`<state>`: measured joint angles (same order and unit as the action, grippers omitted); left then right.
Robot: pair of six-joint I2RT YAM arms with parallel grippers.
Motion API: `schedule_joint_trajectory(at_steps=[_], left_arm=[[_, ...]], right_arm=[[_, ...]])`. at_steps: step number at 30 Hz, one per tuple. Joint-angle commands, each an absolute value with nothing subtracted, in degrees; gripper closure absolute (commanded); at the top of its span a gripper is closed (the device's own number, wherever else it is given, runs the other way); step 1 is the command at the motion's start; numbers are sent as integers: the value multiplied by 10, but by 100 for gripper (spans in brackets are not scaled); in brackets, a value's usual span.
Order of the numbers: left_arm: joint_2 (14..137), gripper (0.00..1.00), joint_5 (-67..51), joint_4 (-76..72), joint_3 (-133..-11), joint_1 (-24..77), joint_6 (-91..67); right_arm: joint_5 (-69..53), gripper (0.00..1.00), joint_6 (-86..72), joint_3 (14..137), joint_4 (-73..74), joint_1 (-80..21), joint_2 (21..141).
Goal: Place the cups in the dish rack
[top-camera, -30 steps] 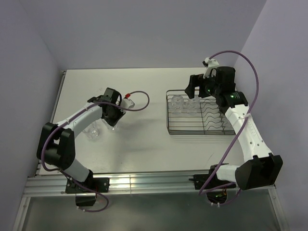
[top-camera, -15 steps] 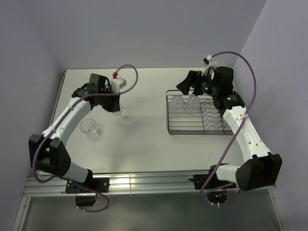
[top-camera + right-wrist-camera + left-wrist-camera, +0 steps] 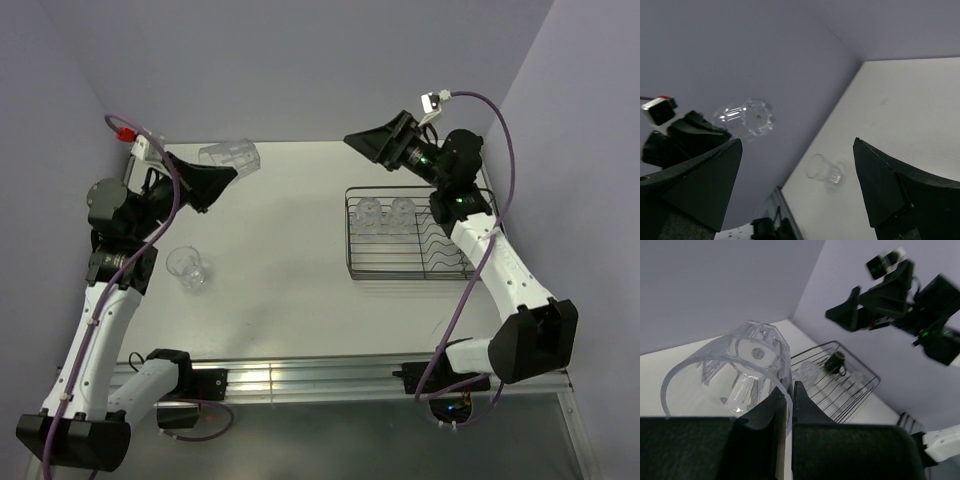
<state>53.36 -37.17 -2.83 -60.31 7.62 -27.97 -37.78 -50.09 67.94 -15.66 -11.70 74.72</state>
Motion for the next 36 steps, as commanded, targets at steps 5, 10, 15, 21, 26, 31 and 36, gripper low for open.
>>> schedule_joint_trajectory(at_steps=[5,10,15,21,26,31,36], left_arm=[[533,100,-381,-323,-555,73,-514],[539,100,-385,-373,-544,73,-557],[539,100,-379,-380,-535,73,-571],[539,100,-378,-401,-526,73,-584],[541,100,-384,-406,-531,73,-587],[542,100,-392,-411,-531,74,-592],[541,100,-394,-410,-525,78,-592]], right_arm=[[-367,0,-659,697,-358,-224,814],[-386,0,-668,746,-388,-267,852],[-388,0,-669,766,-395,-298,879],[-394,0,-671,784,-416,-317,899],[-391,0,-674,797,-420,-332,912],[-386,0,-679,814,-410,-343,928],[-387,0,-686,836,-418,-354,944]])
